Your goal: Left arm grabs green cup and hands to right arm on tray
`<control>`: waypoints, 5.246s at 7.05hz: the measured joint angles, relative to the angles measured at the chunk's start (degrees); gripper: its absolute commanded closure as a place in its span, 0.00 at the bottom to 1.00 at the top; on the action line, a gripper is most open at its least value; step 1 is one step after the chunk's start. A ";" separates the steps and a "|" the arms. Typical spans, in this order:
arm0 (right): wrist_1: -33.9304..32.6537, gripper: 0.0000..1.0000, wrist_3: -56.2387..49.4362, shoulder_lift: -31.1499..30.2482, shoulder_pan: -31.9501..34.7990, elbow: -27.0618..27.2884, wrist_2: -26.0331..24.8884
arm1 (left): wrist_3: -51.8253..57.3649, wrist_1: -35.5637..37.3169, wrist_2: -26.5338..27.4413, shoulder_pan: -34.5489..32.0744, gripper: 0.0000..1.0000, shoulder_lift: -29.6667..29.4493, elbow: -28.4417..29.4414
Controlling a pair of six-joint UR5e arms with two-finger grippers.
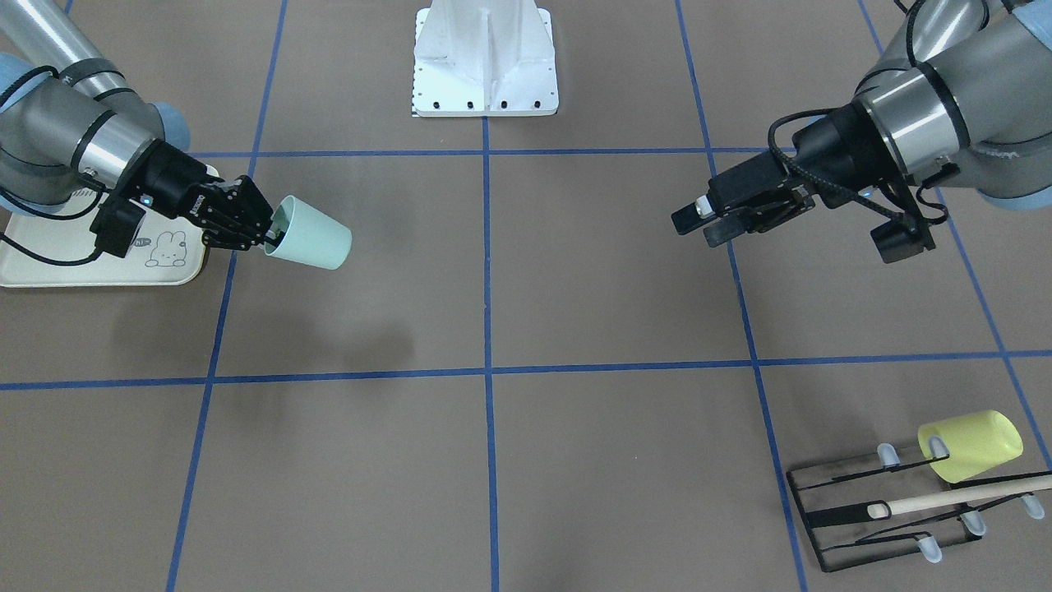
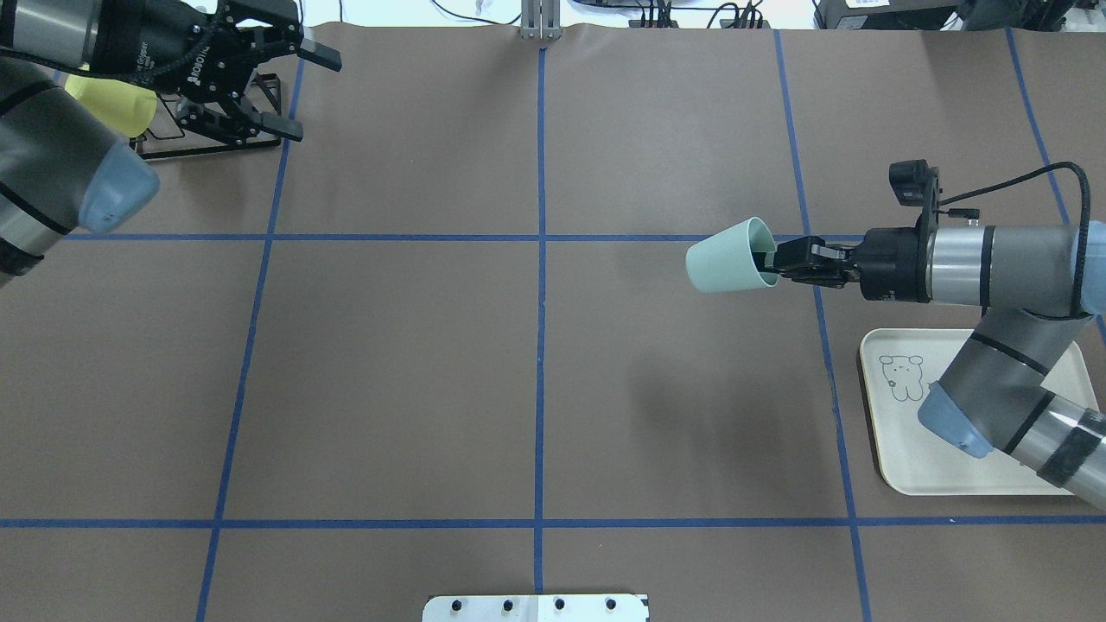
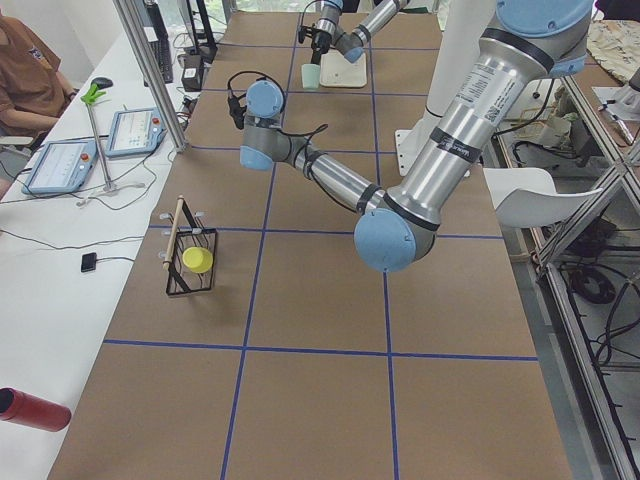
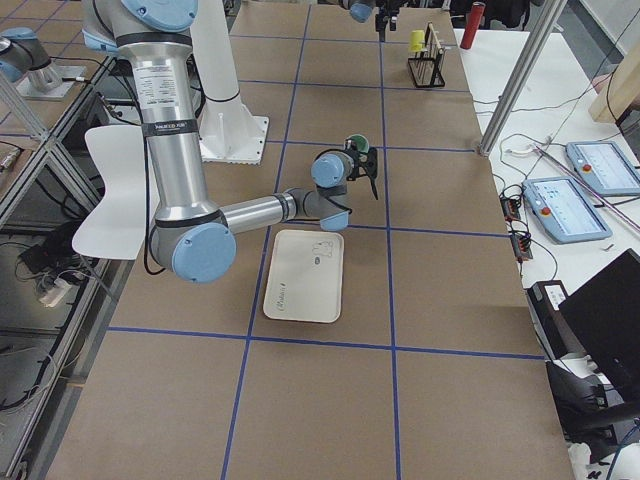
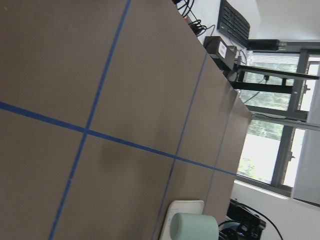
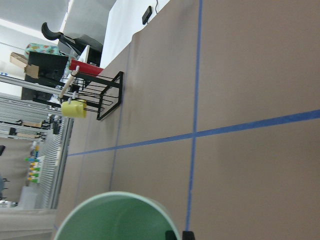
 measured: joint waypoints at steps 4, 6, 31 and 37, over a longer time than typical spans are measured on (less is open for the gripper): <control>-43.20 1.00 -28.74 -8.77 5.45 18.85 0.21 | 19.85 12.16 -0.77 -5.42 0.00 5.40 -0.23; -57.21 1.00 -41.00 -17.87 8.91 25.80 3.13 | 29.46 17.07 -0.22 -8.05 0.00 8.26 -0.20; -81.73 0.00 -72.50 -11.87 32.06 15.32 14.16 | 99.99 47.93 8.39 -22.07 0.00 41.40 -7.51; -83.65 0.00 -76.04 -11.98 33.54 11.28 16.54 | 100.21 62.51 6.46 -24.36 0.00 37.25 -10.66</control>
